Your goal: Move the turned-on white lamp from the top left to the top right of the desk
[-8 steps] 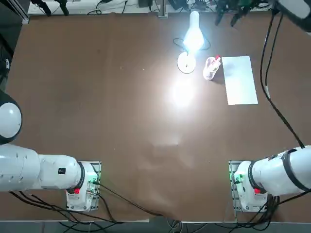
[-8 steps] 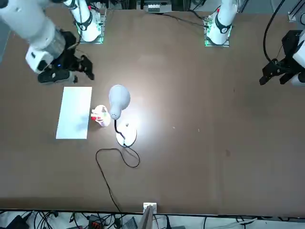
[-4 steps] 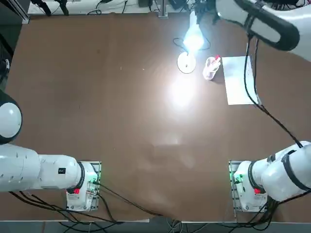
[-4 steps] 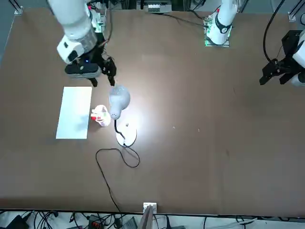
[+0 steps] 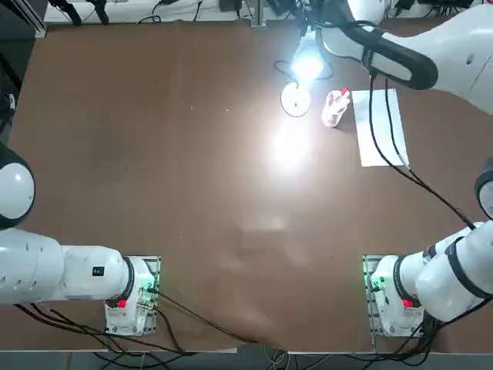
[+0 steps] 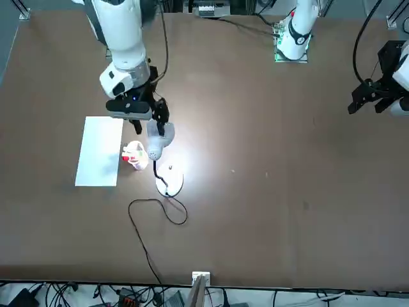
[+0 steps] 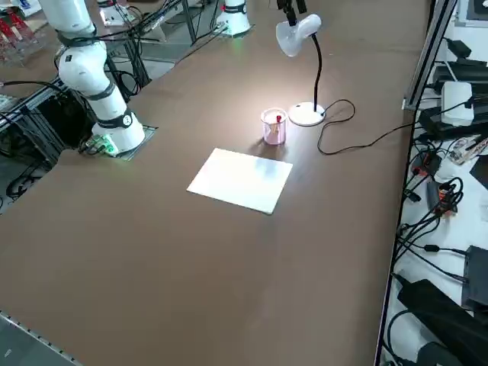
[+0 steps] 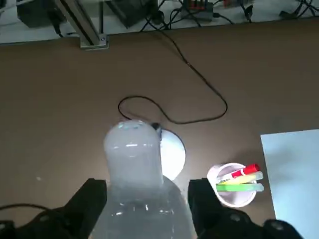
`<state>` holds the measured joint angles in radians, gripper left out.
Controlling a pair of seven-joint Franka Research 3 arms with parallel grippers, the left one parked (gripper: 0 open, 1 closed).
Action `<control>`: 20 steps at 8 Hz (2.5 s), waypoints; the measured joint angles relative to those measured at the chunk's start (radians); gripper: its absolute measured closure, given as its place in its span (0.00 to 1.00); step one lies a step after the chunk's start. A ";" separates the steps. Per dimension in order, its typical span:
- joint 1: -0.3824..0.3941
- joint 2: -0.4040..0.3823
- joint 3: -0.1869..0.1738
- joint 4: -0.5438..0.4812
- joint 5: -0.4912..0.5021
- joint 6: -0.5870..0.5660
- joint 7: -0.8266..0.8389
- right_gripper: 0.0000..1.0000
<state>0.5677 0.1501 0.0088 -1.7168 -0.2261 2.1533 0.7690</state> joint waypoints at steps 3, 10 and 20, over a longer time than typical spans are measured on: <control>0.001 0.031 -0.001 0.019 -0.015 0.033 0.014 0.00; 0.007 0.114 -0.001 0.060 -0.045 0.057 0.018 0.00; -0.064 0.130 -0.041 0.184 -0.030 0.057 0.045 0.27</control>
<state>0.5040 0.2804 -0.0327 -1.5323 -0.2563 2.2105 0.8137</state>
